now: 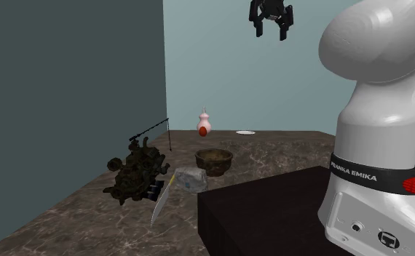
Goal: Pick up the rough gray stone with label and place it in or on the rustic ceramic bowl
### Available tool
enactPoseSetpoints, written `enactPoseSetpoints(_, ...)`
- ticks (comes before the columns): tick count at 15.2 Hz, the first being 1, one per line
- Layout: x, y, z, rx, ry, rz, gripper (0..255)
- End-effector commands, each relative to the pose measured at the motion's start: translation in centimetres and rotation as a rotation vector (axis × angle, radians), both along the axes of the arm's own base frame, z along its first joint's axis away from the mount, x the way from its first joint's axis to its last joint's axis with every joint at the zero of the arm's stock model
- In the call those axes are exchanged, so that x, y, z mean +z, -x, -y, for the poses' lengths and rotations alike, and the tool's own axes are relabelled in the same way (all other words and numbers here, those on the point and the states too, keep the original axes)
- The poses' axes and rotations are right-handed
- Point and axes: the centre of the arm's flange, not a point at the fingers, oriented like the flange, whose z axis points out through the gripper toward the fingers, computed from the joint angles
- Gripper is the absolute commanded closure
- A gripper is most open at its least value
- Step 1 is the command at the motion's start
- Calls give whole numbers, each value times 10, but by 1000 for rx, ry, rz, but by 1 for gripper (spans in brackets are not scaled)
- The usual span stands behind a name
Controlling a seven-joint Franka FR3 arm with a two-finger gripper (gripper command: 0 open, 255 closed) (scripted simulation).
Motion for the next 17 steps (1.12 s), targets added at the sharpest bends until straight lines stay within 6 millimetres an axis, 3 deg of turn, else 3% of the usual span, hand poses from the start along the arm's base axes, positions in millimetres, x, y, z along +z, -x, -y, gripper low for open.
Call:
enactPoseSetpoints(1, 0, 0, 0, 0, 0, 0, 0)
enactPoseSetpoints(17, -176, -98, -78, 243, -3, -49, 0)
